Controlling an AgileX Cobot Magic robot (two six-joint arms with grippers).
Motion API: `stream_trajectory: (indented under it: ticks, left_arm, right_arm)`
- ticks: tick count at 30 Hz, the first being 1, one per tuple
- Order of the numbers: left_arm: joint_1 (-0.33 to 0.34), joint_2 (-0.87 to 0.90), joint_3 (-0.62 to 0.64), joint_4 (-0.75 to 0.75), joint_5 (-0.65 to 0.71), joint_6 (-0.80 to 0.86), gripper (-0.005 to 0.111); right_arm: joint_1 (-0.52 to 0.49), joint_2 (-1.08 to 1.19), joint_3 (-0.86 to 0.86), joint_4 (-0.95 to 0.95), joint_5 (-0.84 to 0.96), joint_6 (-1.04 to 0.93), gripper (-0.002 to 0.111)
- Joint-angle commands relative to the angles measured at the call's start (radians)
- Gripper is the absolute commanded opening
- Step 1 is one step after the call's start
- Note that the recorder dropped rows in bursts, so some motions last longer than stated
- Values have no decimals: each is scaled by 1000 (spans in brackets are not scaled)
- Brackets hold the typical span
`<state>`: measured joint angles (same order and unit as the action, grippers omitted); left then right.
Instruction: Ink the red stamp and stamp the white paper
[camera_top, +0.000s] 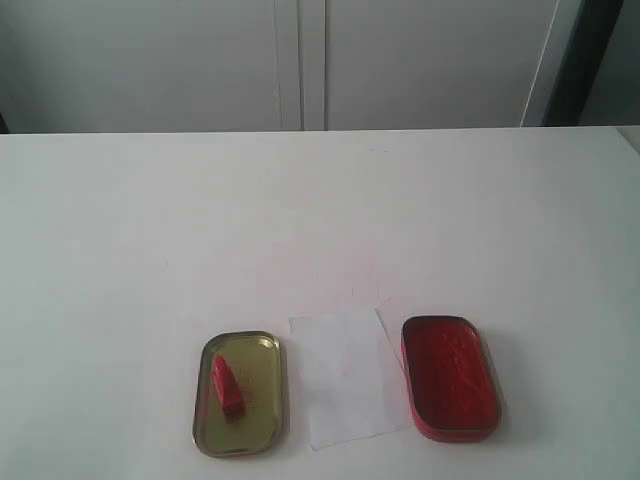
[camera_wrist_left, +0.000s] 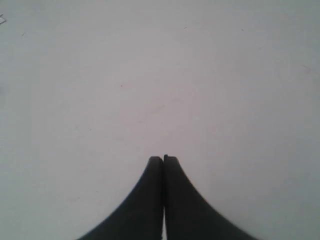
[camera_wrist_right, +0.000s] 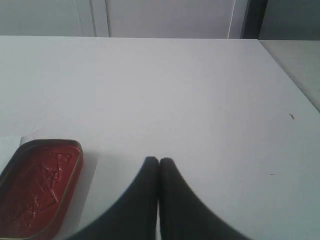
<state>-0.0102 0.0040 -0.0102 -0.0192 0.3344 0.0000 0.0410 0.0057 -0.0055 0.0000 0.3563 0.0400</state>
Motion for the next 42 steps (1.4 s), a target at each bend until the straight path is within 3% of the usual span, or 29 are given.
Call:
stream_trajectory:
  ticks: [1,11,19,27,36,42]
  left_arm:
    - [-3,-4,10,-2,8,5,0]
    - [-3,-4,10,-1,-60,7,0]
    - [-3,-4,10,2,-301,7,0]
    - [-3,-4,10,2,-442,7,0]
    - [-3,-4,10,2,-435,0,0]
    - [-3,-4,-69,-17,-334,0,0]
  right_arm:
    - [-3,-6,5,-8,-16,1,0]
    - [-3,-6,5,-8,-16,1,0]
    - [-3,-6,5,-8,-16,1,0]
    - [-3,-6,5,-8,-16,1,0]
    - [-3,-6,5,-8,-16,1,0]
    - [-3,-6,5,-8,-16,1,0]
